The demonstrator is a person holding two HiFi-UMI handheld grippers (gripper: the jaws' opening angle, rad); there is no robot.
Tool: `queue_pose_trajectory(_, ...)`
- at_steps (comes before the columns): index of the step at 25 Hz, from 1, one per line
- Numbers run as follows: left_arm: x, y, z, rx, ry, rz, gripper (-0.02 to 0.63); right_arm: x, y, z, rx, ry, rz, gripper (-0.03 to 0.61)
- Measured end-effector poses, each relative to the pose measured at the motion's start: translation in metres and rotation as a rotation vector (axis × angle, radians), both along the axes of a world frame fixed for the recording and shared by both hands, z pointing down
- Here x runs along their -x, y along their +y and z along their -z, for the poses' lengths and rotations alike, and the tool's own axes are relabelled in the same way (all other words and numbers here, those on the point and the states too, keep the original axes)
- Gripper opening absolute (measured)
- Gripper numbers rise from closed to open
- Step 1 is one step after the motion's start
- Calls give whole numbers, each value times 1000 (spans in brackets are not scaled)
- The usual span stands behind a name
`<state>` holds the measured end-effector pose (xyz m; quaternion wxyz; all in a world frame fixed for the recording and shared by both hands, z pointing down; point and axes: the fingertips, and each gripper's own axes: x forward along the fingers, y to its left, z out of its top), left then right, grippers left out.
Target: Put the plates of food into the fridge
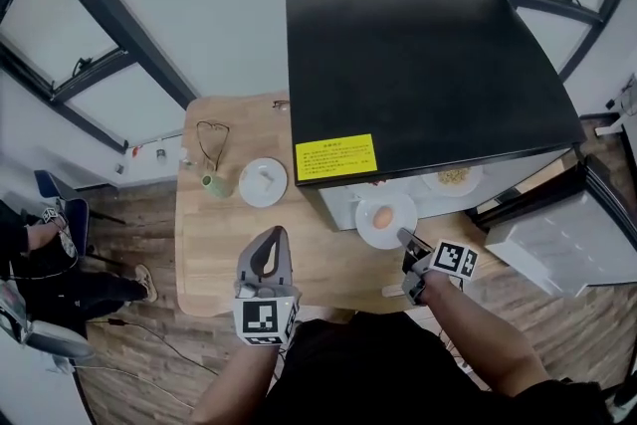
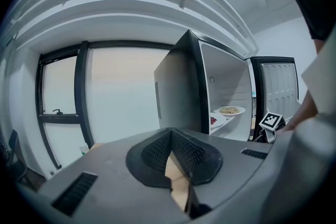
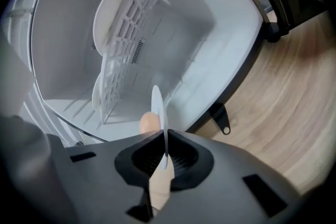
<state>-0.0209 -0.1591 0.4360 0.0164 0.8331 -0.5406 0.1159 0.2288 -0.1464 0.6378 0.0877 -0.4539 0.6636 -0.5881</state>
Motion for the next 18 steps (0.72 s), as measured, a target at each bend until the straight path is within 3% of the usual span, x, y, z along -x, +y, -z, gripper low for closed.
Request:
queue_pose_trajectory(7,26,-1,4,2,-20,82,3,2,-40,-8,23,33,1,32)
queue_pose_trajectory(18,54,9,-2,24,-49,137,3,9,-75,-13,29,108,-10,32)
